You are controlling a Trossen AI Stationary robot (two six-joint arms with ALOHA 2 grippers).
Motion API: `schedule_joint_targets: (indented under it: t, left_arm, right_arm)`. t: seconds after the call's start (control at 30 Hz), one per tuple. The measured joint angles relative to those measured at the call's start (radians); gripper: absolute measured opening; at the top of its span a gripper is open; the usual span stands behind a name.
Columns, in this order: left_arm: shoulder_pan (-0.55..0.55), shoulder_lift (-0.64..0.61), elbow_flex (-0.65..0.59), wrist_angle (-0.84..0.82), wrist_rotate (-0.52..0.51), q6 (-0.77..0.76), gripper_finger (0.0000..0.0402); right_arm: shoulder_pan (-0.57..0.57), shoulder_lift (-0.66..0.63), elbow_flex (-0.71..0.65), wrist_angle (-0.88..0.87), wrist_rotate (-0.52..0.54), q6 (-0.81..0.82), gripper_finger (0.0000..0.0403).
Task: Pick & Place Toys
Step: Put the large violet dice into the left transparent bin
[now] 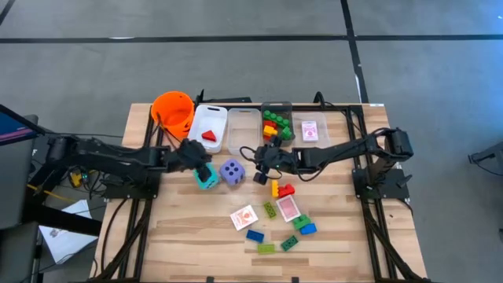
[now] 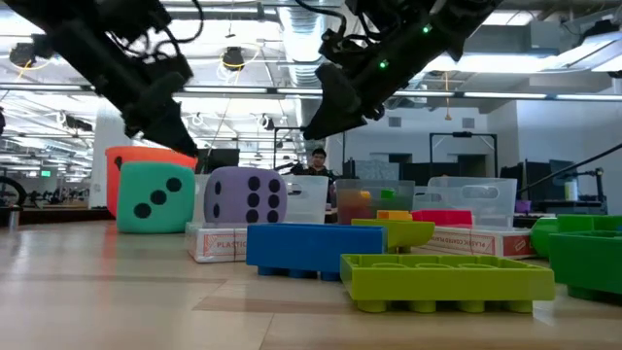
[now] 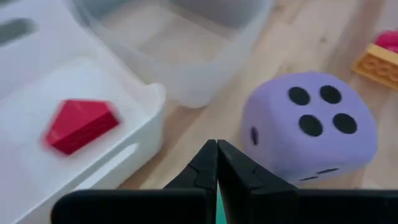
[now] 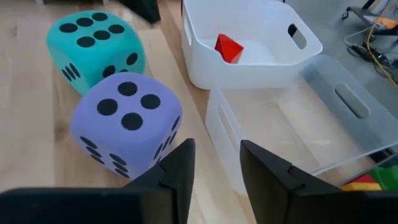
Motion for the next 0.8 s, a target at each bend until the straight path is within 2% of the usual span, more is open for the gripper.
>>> schedule_joint_targets:
  t: [0.1,0.3,0.43,0.53,0.67,0.8]
  left_arm:
    - [0.042,0.114,0.0,0.153,0.11,0.069,0.0]
    - [0.103,0.328,0.002,0.356,0.217,0.079,0.0]
    - [0.145,0.428,0.006,0.488,0.304,0.11,0.0]
    - [0.152,0.468,0.005,0.588,0.434,0.176,0.0]
    - [0.148,0.47,0.003,0.611,0.586,0.221,0.0]
    - [0.147,0.454,-0.001,0.603,0.619,0.231,0.0]
  right_arm:
    - [0.0,0.0,0.0,0.005,0.001,-0.003,0.0117]
    - [0.002,0.0,0.0,0.001,0.001,-0.003,0.0118]
    - [0.004,0.0,0.0,-0.01,0.0,-0.003,0.0118]
    - [0.008,0.0,0.0,-0.033,-0.027,-0.011,0.0118]
    - [0.023,0.0,0.0,-0.068,-0.098,-0.022,0.0118]
    - [0.047,0.0,0.0,-0.09,-0.137,-0.022,0.0118]
